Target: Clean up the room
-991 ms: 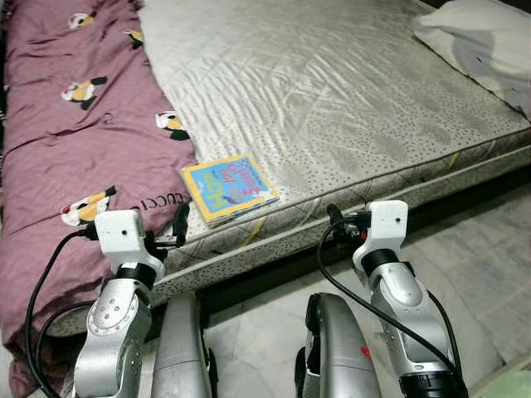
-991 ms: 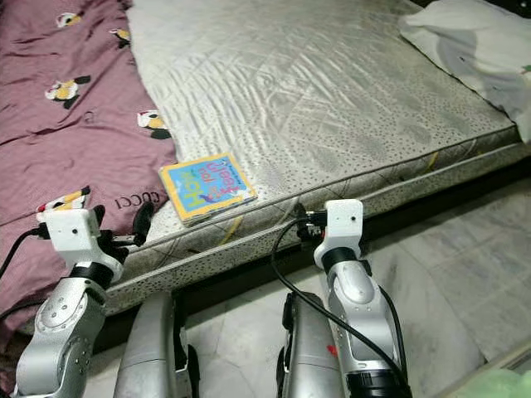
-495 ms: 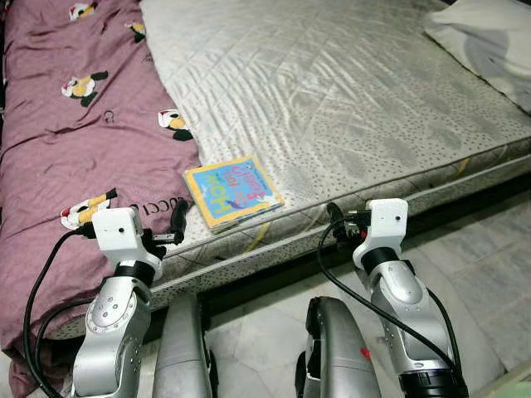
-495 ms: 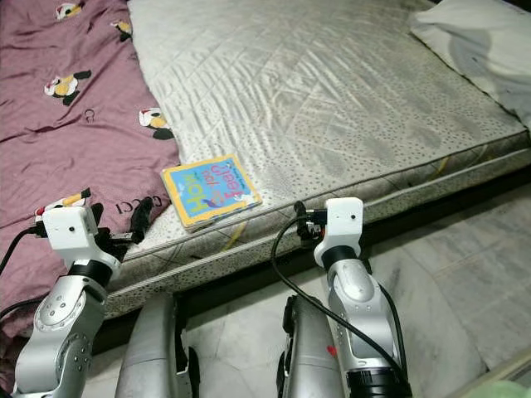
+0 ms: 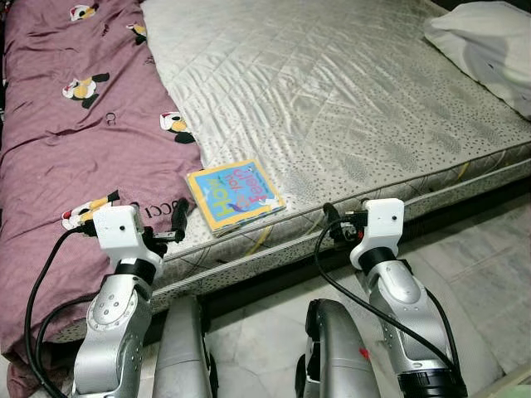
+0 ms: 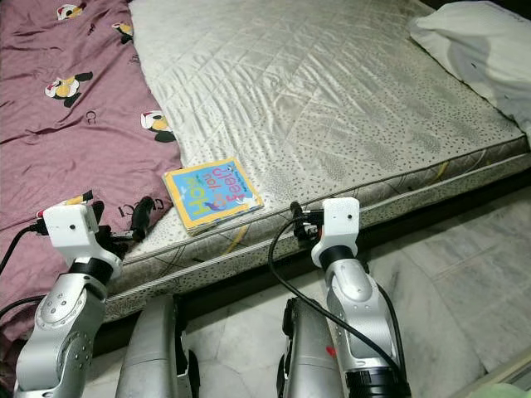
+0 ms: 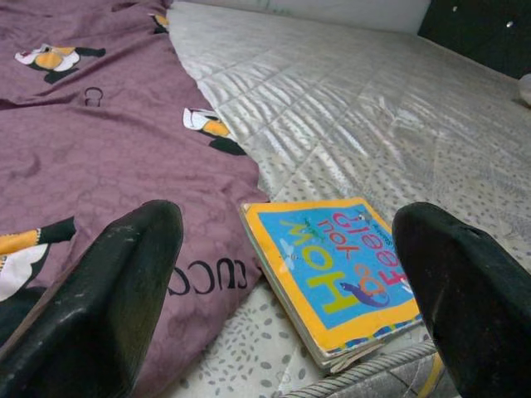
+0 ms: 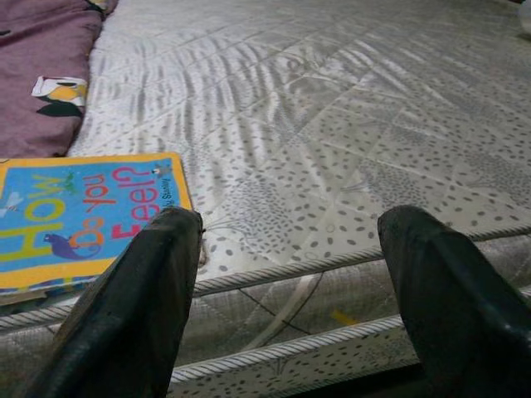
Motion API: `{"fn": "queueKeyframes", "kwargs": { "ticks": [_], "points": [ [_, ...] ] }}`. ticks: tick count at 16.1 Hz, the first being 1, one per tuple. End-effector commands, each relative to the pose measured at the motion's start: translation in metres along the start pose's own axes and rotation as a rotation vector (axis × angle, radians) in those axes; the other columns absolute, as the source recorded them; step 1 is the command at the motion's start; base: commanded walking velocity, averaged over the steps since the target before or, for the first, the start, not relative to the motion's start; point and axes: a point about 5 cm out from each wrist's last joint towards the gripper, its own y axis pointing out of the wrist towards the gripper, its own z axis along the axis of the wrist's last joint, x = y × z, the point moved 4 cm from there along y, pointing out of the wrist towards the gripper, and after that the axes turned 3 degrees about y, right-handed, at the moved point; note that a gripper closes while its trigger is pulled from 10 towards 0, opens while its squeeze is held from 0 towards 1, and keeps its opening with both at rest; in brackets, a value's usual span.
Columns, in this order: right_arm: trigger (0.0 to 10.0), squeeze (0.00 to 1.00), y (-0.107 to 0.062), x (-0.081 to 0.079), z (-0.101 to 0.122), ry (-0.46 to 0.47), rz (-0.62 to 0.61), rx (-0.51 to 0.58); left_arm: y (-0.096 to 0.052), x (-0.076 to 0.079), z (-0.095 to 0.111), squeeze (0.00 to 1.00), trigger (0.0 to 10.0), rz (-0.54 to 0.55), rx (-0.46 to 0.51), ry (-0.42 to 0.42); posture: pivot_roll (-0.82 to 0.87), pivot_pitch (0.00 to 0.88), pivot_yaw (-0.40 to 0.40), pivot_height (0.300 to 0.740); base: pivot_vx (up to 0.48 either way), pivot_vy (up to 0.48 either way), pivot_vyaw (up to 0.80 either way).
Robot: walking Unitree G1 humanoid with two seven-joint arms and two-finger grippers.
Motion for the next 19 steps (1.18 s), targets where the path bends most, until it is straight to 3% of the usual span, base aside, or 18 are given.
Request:
{"fn": "queueKeyframes", "kwargs": {
  "ticks": [1,3,9,11,14,15,19],
  "points": [
    [10.0,0.00,-0.001,-0.001,0.001,0.000,0.013,0.001,-0.001,-0.003,-0.004,0.00,10.0,0.005,-0.020,0.001,0.01,0.166,-0.015,0.554,0.341,0.000,0.68],
    [10.0,0.00,-0.002,-0.001,0.001,-0.001,0.017,0.002,-0.003,-0.004,-0.005,0.00,10.0,0.012,-0.025,-0.001,0.01,0.167,-0.014,0.554,0.313,0.000,0.78],
    [10.0,0.00,-0.005,0.005,0.001,0.006,-0.004,0.002,0.004,0.001,-0.014,0.00,10.0,0.001,-0.072,-0.016,-0.01,0.168,-0.004,0.554,0.000,0.000,0.00],
    [10.0,0.00,-0.005,0.006,0.002,0.013,-0.009,0.002,0.007,0.002,-0.013,0.00,10.0,-0.008,-0.070,-0.017,-0.01,0.169,-0.005,0.535,0.000,0.000,0.00],
    [10.0,0.00,-0.008,0.008,0.004,0.003,-0.007,0.005,0.016,-0.004,-0.026,0.00,10.0,0.010,-0.146,-0.059,-0.04,0.171,-0.008,0.506,0.000,0.000,0.00],
    [10.0,0.00,-0.012,0.010,0.004,-0.008,-0.009,0.005,0.021,-0.005,-0.034,0.00,10.0,0.008,-0.194,-0.081,-0.05,0.173,-0.009,0.501,0.000,0.000,0.00],
    [10.0,0.00,-0.047,0.040,0.002,-0.086,-0.053,-0.044,0.046,0.001,-0.043,0.00,10.0,-0.018,-0.213,-0.159,-0.12,0.218,-0.027,0.501,0.000,0.000,0.00]
  ]
}}
